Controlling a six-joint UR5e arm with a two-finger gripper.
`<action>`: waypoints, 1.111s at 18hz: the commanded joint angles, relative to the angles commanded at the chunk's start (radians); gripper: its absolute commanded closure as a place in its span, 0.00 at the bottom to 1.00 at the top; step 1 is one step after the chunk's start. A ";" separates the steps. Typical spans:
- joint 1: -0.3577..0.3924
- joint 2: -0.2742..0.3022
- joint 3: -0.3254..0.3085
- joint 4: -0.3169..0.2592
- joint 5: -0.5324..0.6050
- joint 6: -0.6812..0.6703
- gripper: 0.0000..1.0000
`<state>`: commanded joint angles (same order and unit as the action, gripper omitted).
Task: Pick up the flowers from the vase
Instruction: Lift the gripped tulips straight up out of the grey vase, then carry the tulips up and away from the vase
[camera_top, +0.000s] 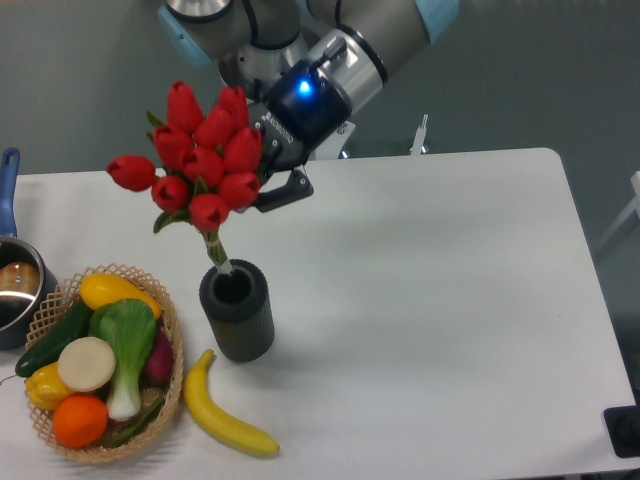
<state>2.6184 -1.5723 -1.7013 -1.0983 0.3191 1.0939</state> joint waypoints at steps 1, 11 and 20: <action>0.014 0.000 0.006 0.000 0.000 -0.003 0.58; 0.314 -0.015 0.014 0.049 0.087 0.015 0.58; 0.445 -0.101 0.018 0.084 0.112 0.116 0.58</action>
<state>3.0633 -1.6734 -1.6828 -1.0141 0.4310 1.2103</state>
